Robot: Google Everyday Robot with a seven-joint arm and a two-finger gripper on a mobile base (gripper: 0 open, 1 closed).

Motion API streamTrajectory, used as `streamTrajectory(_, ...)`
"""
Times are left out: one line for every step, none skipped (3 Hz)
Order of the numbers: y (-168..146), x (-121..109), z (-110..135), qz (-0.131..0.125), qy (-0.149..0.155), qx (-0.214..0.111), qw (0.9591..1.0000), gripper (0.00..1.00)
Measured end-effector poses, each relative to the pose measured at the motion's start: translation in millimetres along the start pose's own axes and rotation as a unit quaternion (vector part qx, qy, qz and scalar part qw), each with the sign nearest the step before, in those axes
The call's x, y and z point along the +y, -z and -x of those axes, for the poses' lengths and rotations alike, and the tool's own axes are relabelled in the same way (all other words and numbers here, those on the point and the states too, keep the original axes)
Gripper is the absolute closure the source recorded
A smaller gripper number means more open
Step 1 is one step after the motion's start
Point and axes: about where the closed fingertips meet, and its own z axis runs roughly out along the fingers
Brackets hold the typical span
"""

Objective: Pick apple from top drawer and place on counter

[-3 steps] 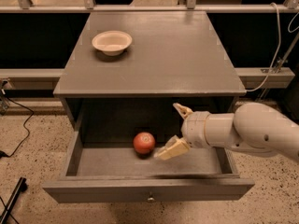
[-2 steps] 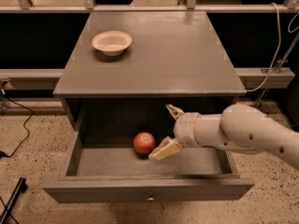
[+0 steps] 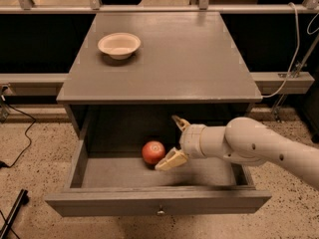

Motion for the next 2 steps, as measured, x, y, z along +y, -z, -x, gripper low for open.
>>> streamTrajectory(-9, 4, -5, 0.011, -0.009, -0.019, 0.9997, 0.00)
streamTrajectory(-20, 12, -8, 0.028, -0.015, -0.031, 0.9990, 0.00)
